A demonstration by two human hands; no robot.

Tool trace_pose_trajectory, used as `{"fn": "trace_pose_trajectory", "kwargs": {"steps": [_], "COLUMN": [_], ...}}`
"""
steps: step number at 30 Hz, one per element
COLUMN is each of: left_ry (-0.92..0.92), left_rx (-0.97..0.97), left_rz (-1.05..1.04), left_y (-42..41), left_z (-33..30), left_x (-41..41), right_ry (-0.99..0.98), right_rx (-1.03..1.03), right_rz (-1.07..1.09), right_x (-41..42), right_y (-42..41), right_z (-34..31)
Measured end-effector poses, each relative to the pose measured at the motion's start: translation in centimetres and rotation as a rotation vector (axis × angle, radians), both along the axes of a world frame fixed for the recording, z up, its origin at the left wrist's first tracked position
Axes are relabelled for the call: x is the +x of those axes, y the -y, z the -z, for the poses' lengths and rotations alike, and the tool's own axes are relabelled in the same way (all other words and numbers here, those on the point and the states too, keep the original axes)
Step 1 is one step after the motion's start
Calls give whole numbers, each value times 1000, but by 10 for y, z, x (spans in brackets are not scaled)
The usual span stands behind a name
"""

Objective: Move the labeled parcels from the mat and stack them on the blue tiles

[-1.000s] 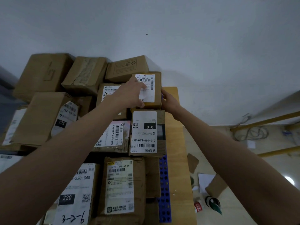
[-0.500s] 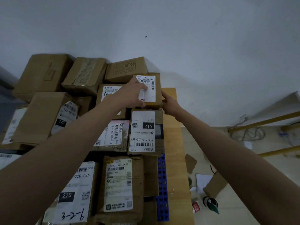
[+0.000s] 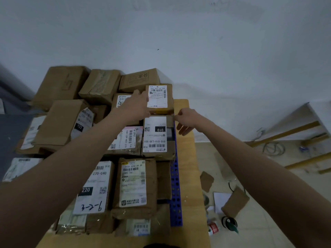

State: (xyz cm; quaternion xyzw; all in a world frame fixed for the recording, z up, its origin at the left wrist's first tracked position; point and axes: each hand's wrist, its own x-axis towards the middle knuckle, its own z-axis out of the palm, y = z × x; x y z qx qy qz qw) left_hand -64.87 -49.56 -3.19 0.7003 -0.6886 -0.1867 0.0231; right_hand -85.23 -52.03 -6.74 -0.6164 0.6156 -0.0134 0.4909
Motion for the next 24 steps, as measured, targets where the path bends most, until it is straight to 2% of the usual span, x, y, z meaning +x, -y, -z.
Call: {"fn": "trace_pose_trajectory", "kwargs": {"steps": [3, 7, 11, 14, 20, 24], "left_ry": [29, -11, 48, 85, 82, 22], "left_rx": [117, 232, 190, 160, 114, 27], "left_rz": [-22, -48, -34, -23, -23, -47], "left_y": [-24, -46, -55, -59, -66, -82], "left_z": [1, 8, 14, 18, 21, 18], "left_x": [-2, -13, -20, -22, -24, -22], "right_ry": [65, 52, -31, -92, -167, -227], "right_rx": [54, 21, -26, -143, -274, -483], "right_rz": [50, 88, 85, 37, 63, 122], "right_x": [5, 15, 25, 32, 35, 30], "right_y": [-23, -38, -44, -48, -59, -79], "right_z": [-3, -2, 0, 5, 8, 2]}}
